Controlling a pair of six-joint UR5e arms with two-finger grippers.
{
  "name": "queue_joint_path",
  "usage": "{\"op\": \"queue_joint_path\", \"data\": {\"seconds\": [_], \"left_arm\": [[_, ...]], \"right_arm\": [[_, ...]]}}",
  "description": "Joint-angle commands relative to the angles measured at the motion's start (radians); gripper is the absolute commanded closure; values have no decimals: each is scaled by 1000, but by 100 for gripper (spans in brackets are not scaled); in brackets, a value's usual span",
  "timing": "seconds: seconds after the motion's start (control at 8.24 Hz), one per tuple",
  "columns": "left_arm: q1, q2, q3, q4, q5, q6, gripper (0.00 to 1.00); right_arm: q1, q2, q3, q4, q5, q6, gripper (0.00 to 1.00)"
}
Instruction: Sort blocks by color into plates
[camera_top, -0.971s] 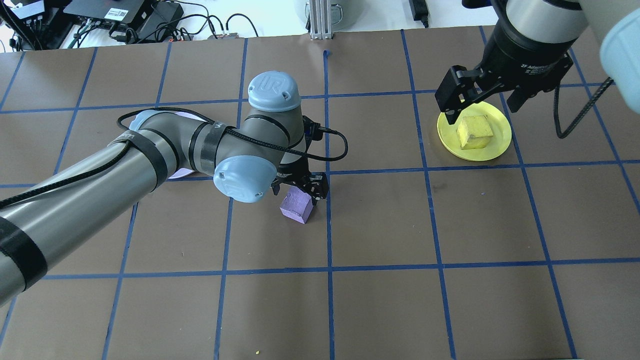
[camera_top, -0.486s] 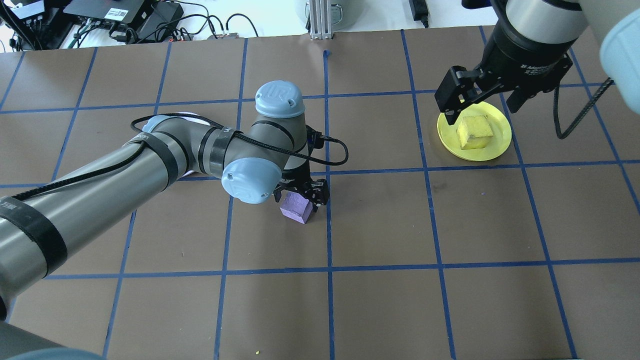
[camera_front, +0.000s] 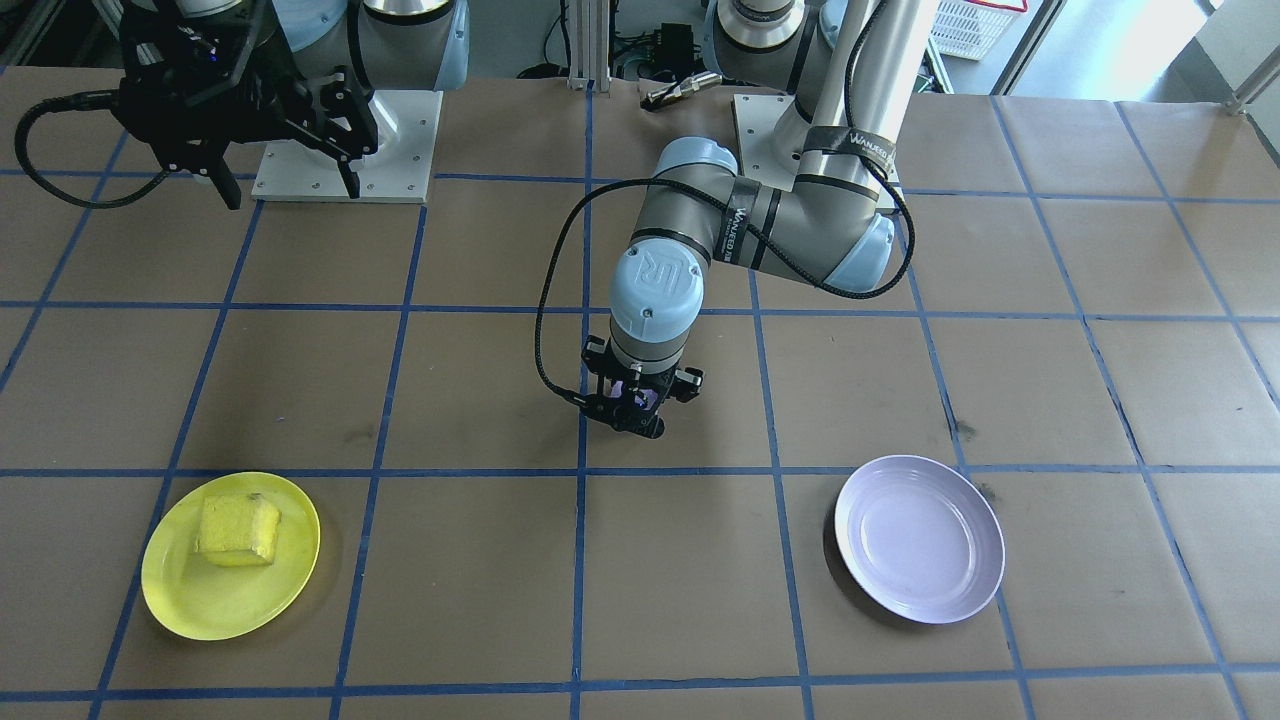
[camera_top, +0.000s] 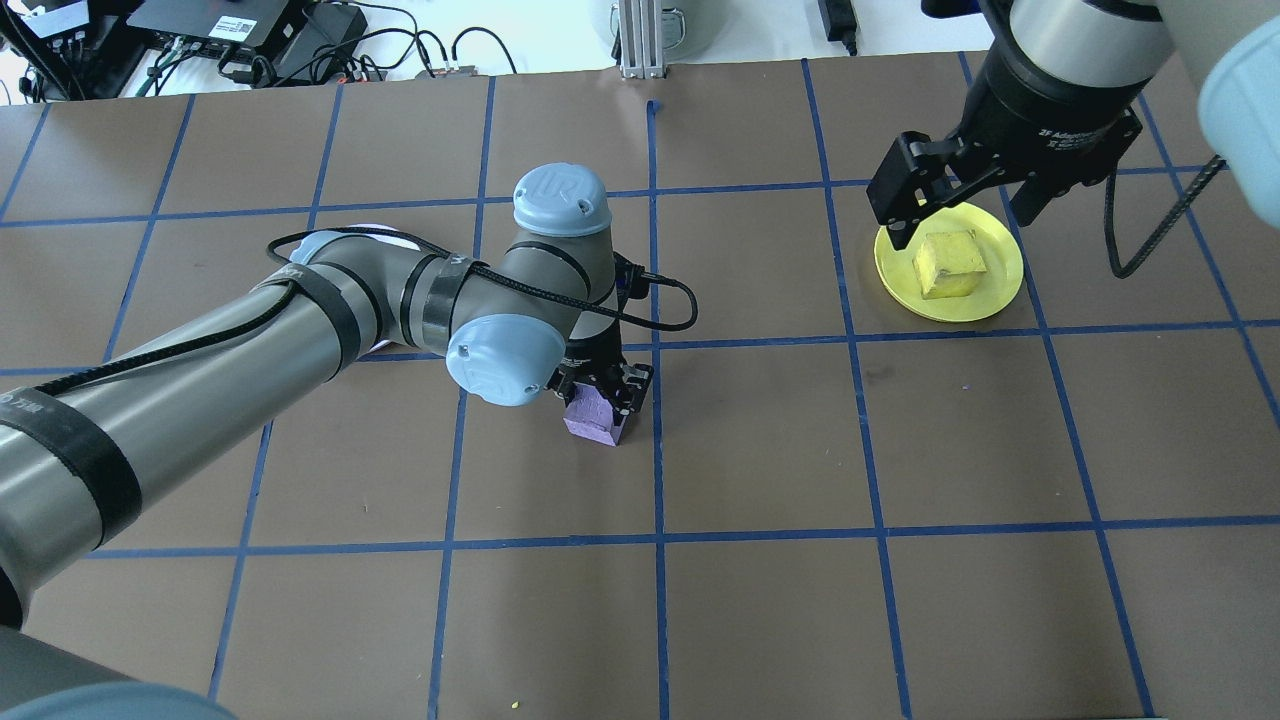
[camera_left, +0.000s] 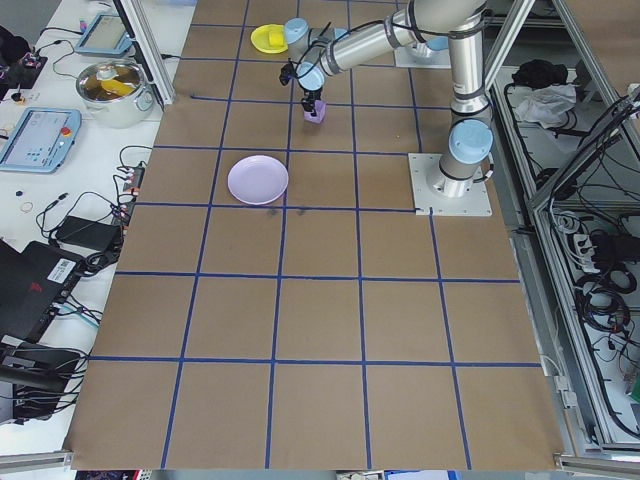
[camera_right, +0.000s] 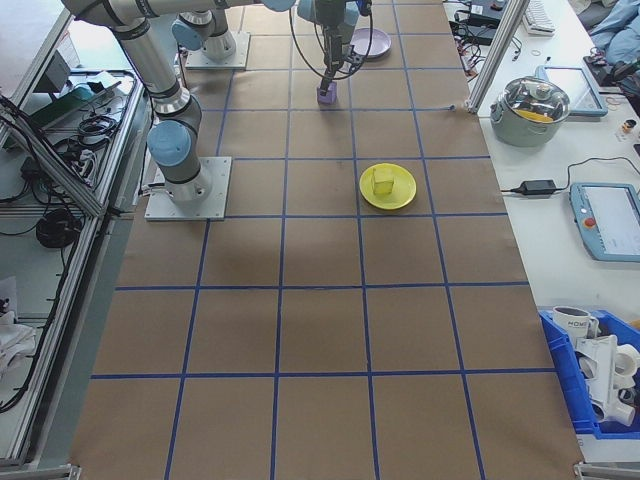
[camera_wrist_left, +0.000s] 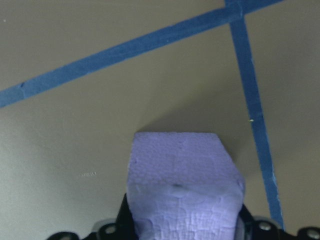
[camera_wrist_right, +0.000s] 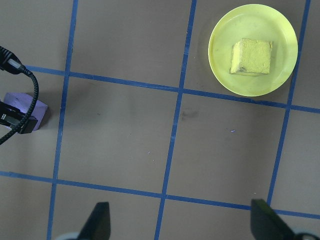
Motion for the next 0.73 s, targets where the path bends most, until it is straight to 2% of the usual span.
{"op": "queue_joint_path", "data": {"seconds": [0.0, 0.24, 0.61], "left_arm": [[7, 24, 11, -15, -5, -4, 100], [32, 56, 23, -95, -2, 7, 100], [264, 171, 94, -113, 1, 110, 100]], "right_arm": [[0, 1, 0, 0, 3, 2, 0], [0, 1, 0, 0, 5, 2, 0], [0, 1, 0, 0, 3, 2, 0]]}}
